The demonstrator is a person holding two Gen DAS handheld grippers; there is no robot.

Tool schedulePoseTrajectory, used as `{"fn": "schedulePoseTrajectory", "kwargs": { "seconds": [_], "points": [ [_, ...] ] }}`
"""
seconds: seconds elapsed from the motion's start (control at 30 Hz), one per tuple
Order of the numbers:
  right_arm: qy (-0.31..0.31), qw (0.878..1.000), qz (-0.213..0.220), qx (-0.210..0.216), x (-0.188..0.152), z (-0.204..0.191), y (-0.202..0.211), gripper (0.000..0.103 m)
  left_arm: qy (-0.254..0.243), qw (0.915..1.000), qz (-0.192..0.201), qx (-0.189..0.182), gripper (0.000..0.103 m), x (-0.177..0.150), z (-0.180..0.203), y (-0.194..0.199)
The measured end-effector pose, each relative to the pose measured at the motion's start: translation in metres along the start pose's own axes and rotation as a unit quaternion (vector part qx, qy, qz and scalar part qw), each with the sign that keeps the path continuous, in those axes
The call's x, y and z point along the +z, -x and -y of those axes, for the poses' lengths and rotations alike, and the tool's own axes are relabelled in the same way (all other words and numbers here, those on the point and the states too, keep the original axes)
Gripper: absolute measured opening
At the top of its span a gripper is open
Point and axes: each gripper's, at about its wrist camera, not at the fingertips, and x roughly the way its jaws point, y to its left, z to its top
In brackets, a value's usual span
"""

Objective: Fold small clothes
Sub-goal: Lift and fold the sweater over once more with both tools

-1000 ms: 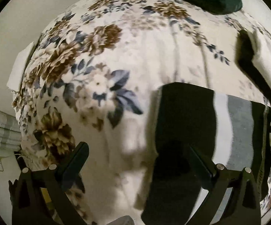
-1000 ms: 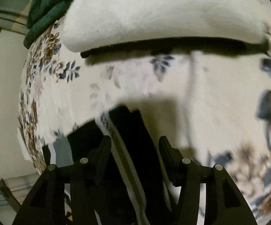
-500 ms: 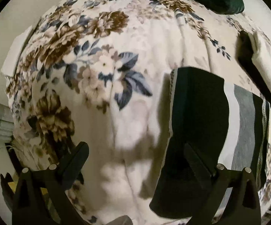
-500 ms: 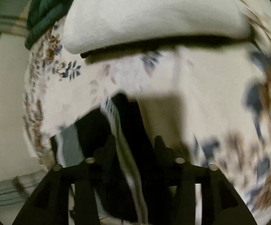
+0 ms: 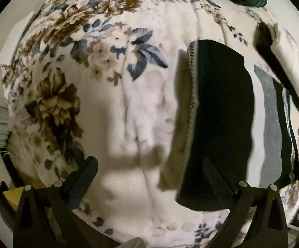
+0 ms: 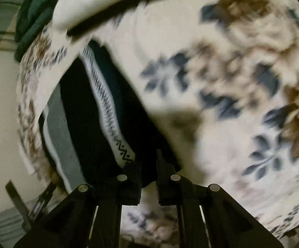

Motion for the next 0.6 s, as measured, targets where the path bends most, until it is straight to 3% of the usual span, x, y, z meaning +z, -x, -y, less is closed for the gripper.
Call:
{"fn": "schedulePoseTrajectory", "kwargs": {
  "seconds": [0.1,0.13,0.2,0.27,0.37,0.47,0.6],
  "points": [
    [0.019,0.997,-0.075,0.028,0.012,0.004,-0.022,0.017,0.008,0.9993,0.000,-0.036,0.103,0.001,-0.003,-0.003],
    [0.035,0.996,-0.079,0.032,0.015,0.000,-0.022,0.019,0.010,0.9989,-0.002,-0.046,0.103,0.003,-0.003,-0.004],
    [0.073,0.994,-0.066,0.054,0.025,-0.009,-0.013,0.049,0.013,0.9969,-0.002,-0.078,0.103,0.007,-0.005,-0.009],
    [0.085,0.990,-0.064,0.088,0.041,-0.012,-0.015,0.065,0.010,0.9938,0.004,-0.111,0.103,0.013,-0.004,-0.015],
    [0.102,0.982,-0.093,0.133,0.066,-0.020,-0.042,0.066,0.003,0.9886,0.001,-0.151,0.103,0.024,0.001,-0.029],
    [0.111,0.969,-0.133,0.176,0.084,-0.030,-0.076,0.066,0.009,0.9772,-0.023,-0.211,0.103,0.036,0.007,-0.052],
    [0.133,0.951,-0.174,0.219,0.086,-0.049,-0.109,0.067,0.024,0.9628,-0.038,-0.267,0.103,0.045,0.014,-0.070]
  ]
}}
